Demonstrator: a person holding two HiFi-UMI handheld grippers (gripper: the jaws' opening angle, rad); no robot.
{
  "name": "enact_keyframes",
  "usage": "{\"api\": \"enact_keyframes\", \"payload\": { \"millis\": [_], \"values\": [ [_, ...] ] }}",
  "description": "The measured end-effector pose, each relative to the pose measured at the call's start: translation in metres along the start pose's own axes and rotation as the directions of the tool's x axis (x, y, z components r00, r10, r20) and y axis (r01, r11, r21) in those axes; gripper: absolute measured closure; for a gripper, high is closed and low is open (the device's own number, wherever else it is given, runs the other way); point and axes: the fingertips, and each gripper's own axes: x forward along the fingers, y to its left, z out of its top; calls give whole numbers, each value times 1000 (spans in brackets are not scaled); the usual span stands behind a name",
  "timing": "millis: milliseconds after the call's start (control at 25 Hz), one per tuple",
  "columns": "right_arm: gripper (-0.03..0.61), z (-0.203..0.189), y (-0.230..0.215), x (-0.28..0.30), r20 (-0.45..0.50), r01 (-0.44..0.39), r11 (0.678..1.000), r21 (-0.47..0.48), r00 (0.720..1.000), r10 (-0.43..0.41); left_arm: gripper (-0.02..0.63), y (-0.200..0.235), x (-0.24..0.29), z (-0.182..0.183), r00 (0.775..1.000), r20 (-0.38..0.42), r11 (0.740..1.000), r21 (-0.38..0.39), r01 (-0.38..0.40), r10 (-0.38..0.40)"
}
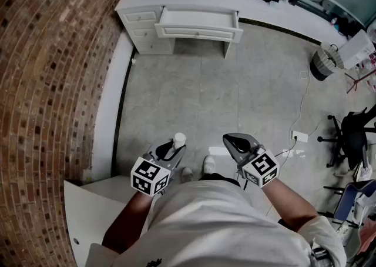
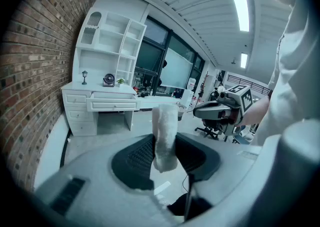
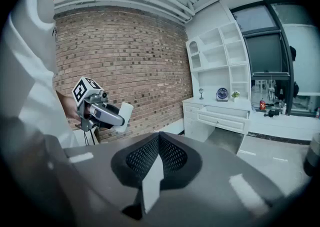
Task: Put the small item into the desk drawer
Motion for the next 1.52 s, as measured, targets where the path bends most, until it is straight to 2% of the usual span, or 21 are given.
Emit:
{"api": "enact_keyframes", "payload": {
  "millis": [560,880,1080,1240,1520],
  "values": [
    [566,0,-82,-17,25,-31,999,16,999,31,483,-7,76,47,999,-5,999,12,-33,33],
    [554,-9,-108,-10,13,-23,1000,20,1000,23,483,4,111,65,999,-16,999,10,-31,31],
    [552,-3,-130,9,0,-19,999,33,1000,19,483,34,137,88,1000,-14,1000,22,-15,15],
    [558,3,-159,29,-24,23,999,44,999,-22,485,67,162,115,1000,-4,999,41,17,-17],
    [564,49,-215,90,-32,112,993,47,993,-110,485,149,206,162,997,-24,993,81,81,-79]
  ]
}}
